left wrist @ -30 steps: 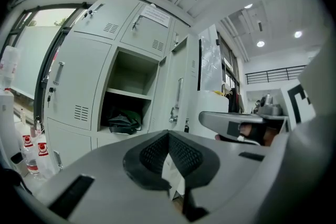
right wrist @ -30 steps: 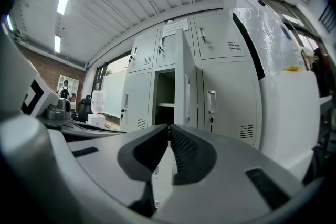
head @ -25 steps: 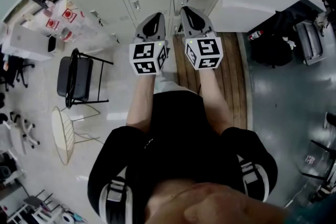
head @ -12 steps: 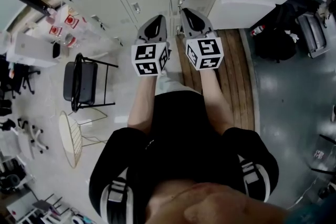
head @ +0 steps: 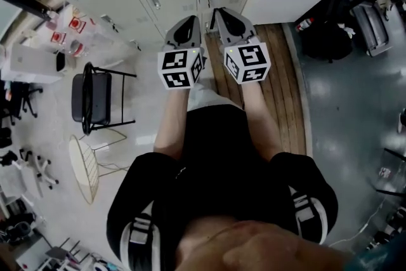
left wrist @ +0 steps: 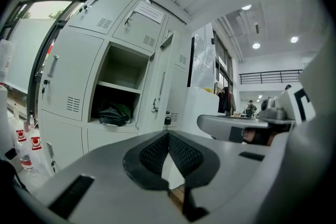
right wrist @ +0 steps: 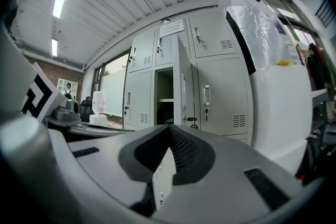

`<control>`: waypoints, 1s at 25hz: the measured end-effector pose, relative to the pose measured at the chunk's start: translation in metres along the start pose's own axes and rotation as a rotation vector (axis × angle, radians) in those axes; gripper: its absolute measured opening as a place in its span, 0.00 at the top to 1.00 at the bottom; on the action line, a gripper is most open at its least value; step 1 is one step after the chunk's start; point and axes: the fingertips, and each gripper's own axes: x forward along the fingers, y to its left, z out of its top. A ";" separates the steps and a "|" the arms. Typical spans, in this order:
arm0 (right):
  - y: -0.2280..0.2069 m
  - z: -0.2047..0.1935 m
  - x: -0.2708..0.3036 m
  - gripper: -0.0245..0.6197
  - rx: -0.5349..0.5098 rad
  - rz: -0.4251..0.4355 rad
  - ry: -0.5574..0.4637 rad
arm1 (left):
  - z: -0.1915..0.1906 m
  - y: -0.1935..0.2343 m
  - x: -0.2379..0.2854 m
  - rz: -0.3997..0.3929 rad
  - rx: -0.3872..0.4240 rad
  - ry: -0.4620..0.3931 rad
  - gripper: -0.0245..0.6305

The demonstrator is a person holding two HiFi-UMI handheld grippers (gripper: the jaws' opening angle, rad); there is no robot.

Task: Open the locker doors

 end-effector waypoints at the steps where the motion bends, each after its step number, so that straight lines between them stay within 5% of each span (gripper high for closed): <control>1: -0.001 0.000 -0.003 0.93 -0.002 -0.007 0.001 | -0.001 -0.004 0.000 -0.009 -0.002 0.002 0.95; 19: -0.044 0.015 -0.024 0.93 -0.011 -0.113 -0.020 | 0.016 -0.048 0.020 -0.127 -0.041 -0.017 0.95; 25: -0.059 0.030 -0.013 0.93 0.022 -0.092 -0.026 | 0.036 -0.064 0.038 -0.133 0.017 -0.002 0.95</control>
